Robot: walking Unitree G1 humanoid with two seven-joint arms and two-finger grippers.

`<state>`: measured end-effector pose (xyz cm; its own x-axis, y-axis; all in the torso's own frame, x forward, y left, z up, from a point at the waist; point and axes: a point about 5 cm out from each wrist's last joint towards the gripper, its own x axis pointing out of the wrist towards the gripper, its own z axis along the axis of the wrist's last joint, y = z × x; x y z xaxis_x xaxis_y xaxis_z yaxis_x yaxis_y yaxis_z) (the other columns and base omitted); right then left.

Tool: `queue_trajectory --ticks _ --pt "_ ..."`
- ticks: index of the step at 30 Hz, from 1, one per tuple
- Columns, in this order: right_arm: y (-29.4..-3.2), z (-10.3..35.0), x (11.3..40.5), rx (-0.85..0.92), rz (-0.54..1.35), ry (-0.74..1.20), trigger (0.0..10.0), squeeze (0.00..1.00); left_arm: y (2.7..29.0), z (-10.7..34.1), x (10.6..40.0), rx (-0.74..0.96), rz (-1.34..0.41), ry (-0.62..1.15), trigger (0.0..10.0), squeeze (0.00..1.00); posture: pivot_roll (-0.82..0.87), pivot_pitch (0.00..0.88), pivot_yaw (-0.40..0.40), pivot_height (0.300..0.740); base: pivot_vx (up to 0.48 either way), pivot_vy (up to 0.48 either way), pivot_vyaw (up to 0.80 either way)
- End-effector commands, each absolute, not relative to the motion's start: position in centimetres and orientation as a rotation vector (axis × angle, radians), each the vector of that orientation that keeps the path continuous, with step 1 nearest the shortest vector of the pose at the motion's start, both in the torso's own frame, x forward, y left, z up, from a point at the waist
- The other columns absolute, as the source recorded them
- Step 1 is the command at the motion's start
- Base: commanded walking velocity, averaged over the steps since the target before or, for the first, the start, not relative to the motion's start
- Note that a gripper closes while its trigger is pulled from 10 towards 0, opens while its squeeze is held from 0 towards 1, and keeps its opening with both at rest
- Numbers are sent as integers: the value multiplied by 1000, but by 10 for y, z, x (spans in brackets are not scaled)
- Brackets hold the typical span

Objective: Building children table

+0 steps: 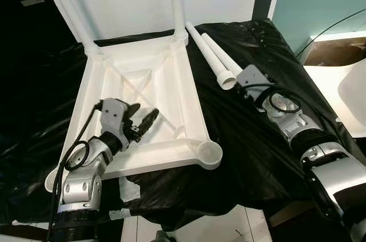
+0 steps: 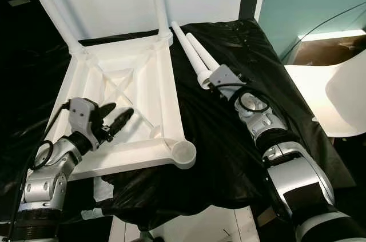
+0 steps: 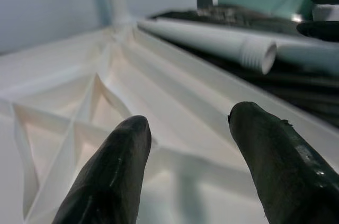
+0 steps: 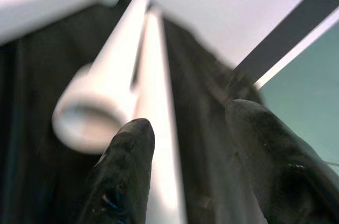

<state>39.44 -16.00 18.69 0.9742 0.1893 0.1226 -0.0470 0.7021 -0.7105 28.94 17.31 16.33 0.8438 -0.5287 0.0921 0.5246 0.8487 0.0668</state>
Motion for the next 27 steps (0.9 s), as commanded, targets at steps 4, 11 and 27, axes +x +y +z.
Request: queue_trajectory --ticks 4,11,27 --pt "-159 204 386 -539 3 -362 10000 0 175 166 290 -20 -403 -163 10000 0 3 21 90 740 0 0 0" --pt "-161 182 347 -225 -158 -414 10000 0 178 166 291 -76 -251 -235 10000 0 -35 0 90 740 0 0 0" --pt "-152 178 326 -212 -82 -469 10000 0 168 163 300 -127 -140 -271 10000 0 -84 0 91 740 0 0 0"
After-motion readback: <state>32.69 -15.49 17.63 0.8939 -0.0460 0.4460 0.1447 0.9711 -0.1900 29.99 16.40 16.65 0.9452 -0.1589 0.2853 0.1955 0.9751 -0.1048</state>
